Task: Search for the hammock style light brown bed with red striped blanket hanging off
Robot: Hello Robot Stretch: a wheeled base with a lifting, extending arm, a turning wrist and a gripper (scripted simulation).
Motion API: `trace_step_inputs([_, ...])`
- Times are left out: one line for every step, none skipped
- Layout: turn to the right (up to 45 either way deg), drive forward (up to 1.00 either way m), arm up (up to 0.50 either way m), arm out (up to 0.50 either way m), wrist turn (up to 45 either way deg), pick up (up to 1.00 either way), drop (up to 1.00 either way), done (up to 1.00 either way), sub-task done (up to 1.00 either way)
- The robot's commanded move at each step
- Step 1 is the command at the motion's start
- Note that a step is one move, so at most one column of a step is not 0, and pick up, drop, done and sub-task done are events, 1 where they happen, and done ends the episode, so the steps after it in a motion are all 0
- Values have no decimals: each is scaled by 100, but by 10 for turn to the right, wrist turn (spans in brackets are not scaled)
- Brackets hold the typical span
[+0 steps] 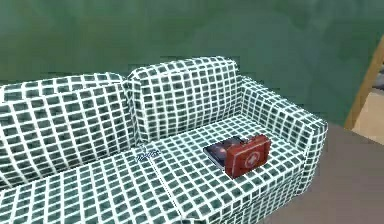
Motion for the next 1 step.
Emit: trace_step_inputs([450, 0, 0, 0, 0, 0, 0, 0, 0])
